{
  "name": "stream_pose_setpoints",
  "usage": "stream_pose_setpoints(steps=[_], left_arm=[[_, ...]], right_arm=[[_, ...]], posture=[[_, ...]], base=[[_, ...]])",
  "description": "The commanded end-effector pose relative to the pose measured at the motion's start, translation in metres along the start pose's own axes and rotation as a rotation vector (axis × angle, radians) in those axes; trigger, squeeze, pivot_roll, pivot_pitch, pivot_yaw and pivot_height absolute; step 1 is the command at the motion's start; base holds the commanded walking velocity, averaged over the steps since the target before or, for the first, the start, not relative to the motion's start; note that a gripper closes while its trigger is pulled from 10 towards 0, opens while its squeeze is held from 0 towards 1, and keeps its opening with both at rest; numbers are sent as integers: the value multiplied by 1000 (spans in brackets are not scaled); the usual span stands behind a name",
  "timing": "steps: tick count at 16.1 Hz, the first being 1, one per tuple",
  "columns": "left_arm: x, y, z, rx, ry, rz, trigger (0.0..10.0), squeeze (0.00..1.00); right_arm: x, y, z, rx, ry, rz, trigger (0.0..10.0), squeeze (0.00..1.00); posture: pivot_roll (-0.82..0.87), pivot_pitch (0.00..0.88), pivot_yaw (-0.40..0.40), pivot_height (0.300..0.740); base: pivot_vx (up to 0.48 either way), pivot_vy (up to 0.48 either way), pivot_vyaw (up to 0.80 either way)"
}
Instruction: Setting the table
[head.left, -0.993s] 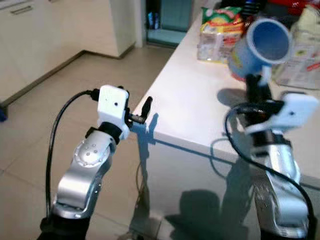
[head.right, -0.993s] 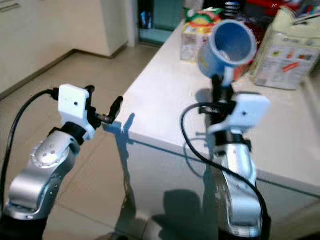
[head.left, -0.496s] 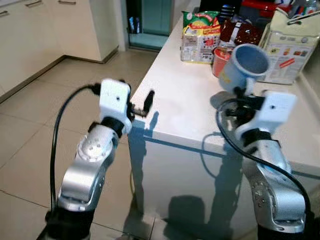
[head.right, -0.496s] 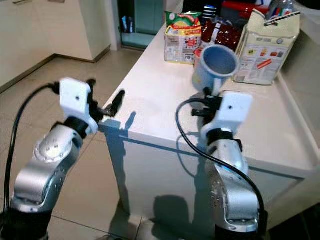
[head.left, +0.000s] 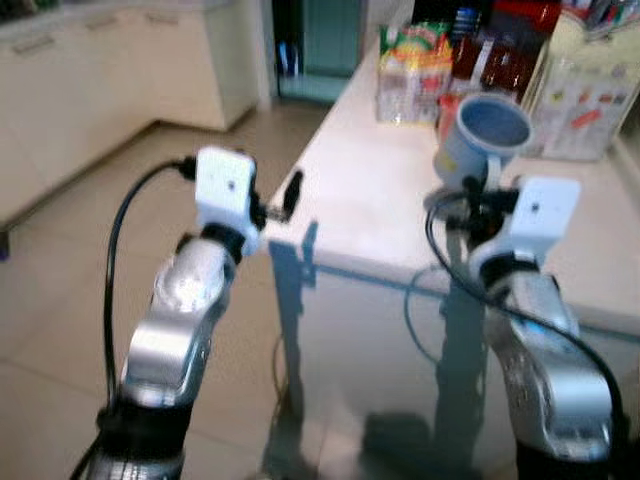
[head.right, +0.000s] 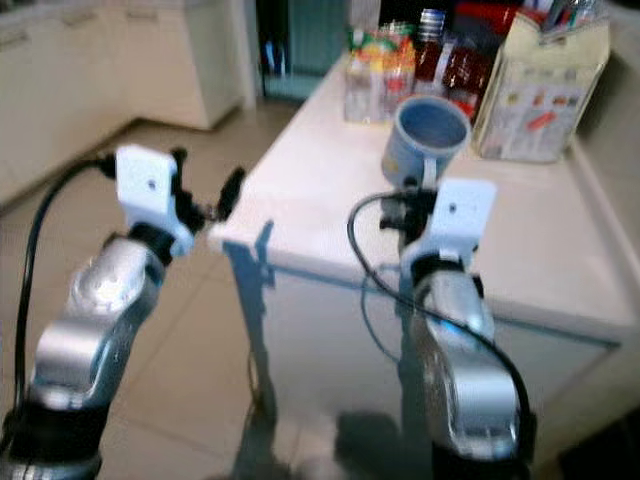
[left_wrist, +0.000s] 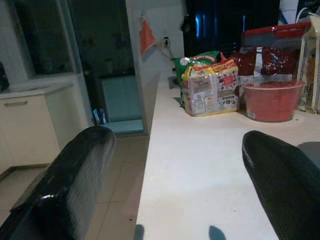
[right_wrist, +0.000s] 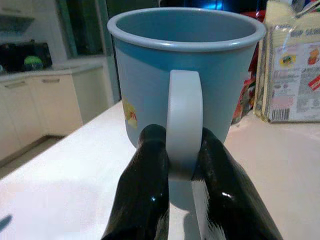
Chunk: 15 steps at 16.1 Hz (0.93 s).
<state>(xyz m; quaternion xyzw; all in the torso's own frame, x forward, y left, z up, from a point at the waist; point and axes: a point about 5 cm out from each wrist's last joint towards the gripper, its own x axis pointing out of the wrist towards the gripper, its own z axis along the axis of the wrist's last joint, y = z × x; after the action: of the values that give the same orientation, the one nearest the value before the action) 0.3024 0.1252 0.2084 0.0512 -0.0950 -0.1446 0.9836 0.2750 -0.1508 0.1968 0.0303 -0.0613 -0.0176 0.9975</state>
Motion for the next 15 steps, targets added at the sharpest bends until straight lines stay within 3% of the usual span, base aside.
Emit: stream_pose_setpoints(steps=[1,9,15], left_arm=[[1,0,-1,5,5,-5,10000,0],[4,1,-7,-23,22,52,10000,0],[5,2,-8,-18,19,50,10000,0]], right_arm=[[2,1,4,-3,-7,3,10000,0],[6,5,2,-27,38,33,10000,0],[-8,-2,-7,-21,29,72,10000,0]], posture=[[-15,0,19,740],[-17,0,-5,740],[-31,0,4,740]], base=[[0,0,0],[0,0,0],[0,-446,-469]])
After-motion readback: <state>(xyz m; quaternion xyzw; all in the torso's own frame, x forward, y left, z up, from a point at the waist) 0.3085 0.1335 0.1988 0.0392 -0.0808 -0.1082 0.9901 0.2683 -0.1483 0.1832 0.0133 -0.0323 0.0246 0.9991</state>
